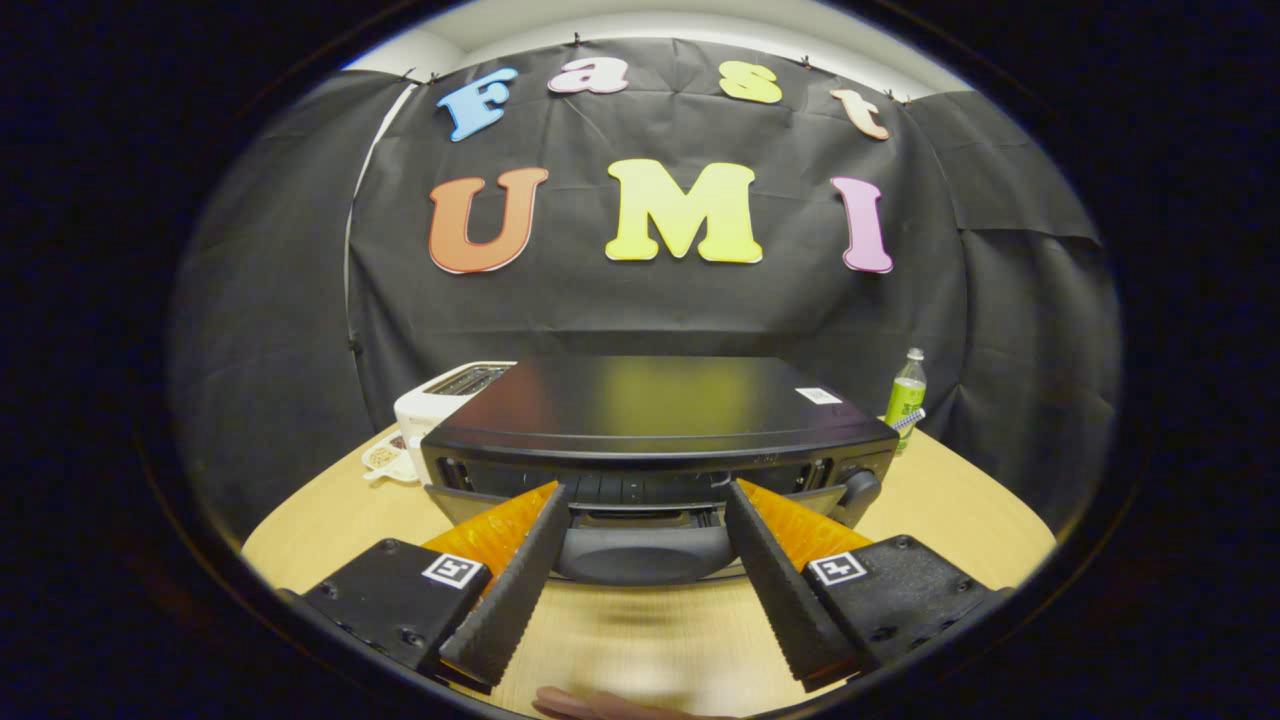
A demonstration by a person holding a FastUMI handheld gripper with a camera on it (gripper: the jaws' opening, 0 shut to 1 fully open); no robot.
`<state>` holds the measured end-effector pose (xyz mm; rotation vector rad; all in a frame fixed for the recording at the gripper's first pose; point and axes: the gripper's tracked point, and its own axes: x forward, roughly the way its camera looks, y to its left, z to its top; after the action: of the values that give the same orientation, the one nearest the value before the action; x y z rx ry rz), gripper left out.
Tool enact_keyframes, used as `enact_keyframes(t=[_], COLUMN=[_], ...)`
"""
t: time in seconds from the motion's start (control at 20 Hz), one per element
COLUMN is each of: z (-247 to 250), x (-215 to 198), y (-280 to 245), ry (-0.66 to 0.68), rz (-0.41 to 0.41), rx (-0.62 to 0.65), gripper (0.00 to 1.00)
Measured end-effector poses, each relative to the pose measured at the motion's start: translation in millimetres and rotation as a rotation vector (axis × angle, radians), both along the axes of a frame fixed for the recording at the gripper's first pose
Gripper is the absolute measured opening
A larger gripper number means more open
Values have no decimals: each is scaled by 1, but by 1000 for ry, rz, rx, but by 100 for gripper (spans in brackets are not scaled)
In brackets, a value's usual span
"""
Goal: Open the toaster oven, put the food inside, and close the toaster oven door.
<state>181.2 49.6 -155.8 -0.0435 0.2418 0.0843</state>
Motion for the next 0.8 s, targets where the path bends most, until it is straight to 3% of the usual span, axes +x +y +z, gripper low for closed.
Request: enact_keyframes(t=[0.35, 0.8], z=[-20, -58], x=[-33, -67], y=[-5, -14], ry=[48, 221], rz=[10, 30], rx=[-19, -61], gripper=[100, 100])
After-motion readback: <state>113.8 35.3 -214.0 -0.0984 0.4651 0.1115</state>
